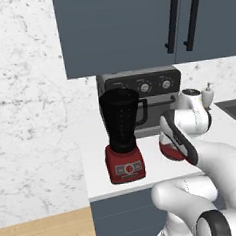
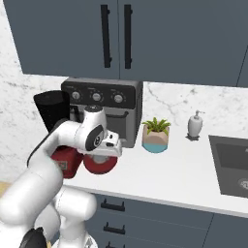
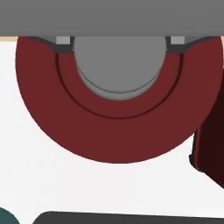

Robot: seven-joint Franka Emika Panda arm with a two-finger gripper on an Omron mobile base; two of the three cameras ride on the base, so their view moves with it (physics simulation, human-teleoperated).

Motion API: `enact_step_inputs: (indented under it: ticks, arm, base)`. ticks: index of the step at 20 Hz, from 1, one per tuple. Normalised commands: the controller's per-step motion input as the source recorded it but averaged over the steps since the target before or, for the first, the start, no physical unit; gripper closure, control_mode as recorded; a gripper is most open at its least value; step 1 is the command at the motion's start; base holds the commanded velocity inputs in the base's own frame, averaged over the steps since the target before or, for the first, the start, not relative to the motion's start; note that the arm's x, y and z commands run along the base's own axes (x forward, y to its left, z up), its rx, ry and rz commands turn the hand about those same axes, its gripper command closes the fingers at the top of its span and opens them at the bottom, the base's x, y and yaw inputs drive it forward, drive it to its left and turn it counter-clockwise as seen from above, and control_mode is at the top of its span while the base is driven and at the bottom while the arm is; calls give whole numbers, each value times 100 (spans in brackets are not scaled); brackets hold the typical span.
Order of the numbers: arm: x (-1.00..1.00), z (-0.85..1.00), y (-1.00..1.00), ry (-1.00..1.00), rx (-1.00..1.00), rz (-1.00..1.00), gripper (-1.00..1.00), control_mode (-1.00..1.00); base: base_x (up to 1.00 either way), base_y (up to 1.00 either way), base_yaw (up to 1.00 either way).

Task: Close the lid blender by securely placing the lid on top.

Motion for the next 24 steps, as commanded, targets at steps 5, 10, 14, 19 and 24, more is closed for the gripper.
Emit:
enact_step_inputs:
  ticks: [5,10,14,19,24]
  arm:
    - [-37,100,0,-17,3,0,100,-100]
    - [-38,100,0,-20,1,0,100,-100]
    - [-35,100,0,-21,0,0,100,-100]
    - [-23,100,5,-17,0,0,100,-100]
    - [-14,91,24,-8,0,0,100,-100]
  base:
    - [0,0,0]
    - [0,0,0]
    - [0,0,0]
    - [0,0,0]
    - [0,0,0]
